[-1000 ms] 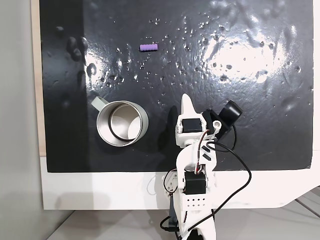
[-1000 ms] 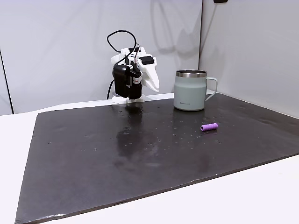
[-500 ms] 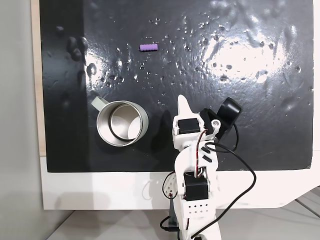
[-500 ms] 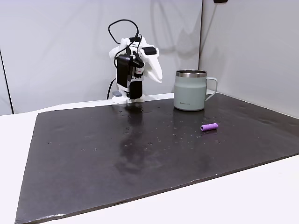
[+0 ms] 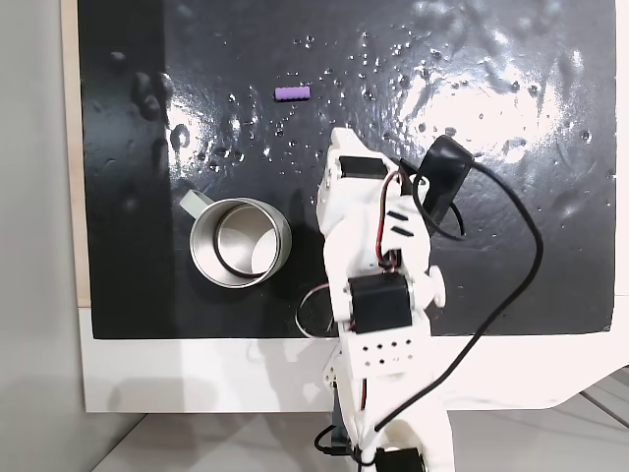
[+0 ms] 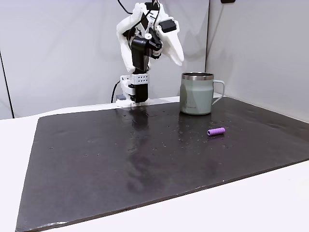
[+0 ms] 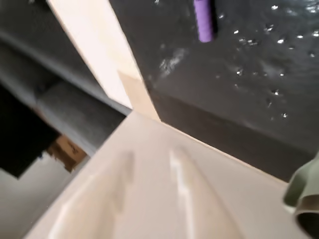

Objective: Grasp a pengrip and put it in the cup.

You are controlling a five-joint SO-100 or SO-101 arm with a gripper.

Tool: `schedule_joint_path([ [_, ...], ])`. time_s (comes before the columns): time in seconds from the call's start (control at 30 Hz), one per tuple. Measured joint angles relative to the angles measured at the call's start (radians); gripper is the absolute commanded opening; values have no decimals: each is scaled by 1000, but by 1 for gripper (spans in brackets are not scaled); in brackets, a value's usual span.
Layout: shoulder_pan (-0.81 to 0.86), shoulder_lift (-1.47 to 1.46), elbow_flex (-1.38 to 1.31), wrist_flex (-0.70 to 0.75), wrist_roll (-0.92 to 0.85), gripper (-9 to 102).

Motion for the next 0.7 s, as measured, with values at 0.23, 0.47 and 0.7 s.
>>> schedule_joint_path([
  [0.23,-26,-396,-437,238,117,20],
  [0.47,-43,-676,-719,347,147,22],
  [0.7,-64,-905,-916,368,117,22],
])
